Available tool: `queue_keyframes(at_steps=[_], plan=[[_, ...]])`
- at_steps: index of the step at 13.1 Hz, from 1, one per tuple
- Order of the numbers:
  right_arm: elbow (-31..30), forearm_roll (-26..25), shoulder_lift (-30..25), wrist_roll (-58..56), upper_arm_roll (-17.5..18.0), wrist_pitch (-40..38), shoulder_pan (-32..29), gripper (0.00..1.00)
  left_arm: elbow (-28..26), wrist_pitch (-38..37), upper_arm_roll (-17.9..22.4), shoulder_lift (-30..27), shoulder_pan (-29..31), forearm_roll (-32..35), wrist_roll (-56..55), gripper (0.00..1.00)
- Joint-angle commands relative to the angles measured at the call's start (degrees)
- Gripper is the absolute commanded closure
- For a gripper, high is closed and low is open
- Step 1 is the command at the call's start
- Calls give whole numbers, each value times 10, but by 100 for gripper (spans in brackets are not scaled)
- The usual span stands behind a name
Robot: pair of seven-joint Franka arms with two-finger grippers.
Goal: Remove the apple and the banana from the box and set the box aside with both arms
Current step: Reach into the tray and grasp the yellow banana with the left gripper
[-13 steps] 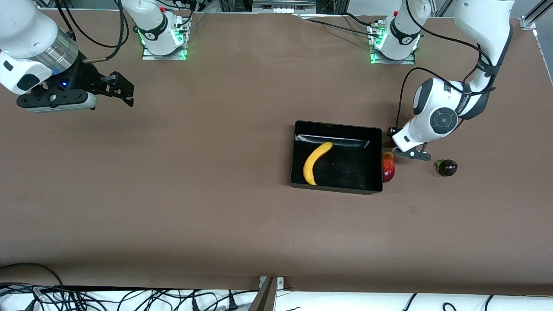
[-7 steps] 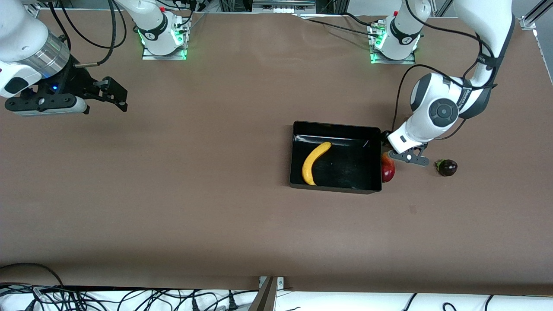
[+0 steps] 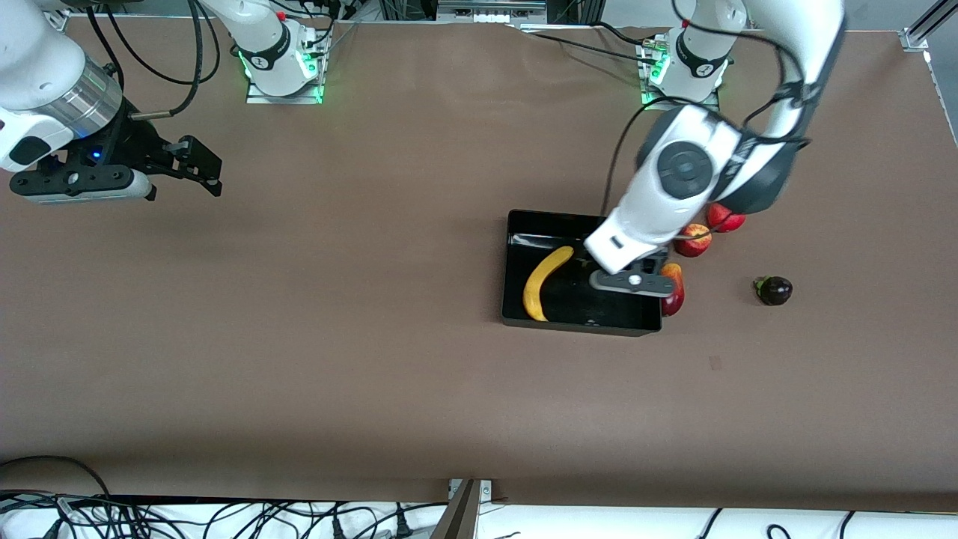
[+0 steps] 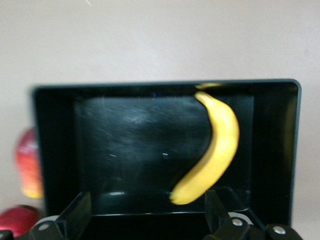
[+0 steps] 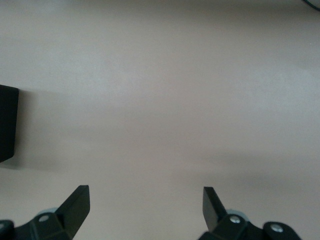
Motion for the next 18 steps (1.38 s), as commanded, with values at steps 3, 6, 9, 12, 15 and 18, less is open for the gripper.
queue_keyframes(at_steps=[3,6,9,12,15,18], plan=[[8,-4,2,6,3,1,0,0,25,34,2,108,-42,12,-70,0],[8,-4,2,6,3,1,0,0,21,83,3,143,-59,15,-68,0],[8,-4,2,6,3,1,0,0,13,98,3,152,-55,15,-69,0],[8,-4,2,6,3,1,0,0,3,113,3,158,-56,15,-65,47],[8,-3,3,6,3,1,0,0,2,110,2,153,-42,14,-66,100],[8,-3,2,6,3,1,0,0,12,110,8,139,-41,15,-66,100]])
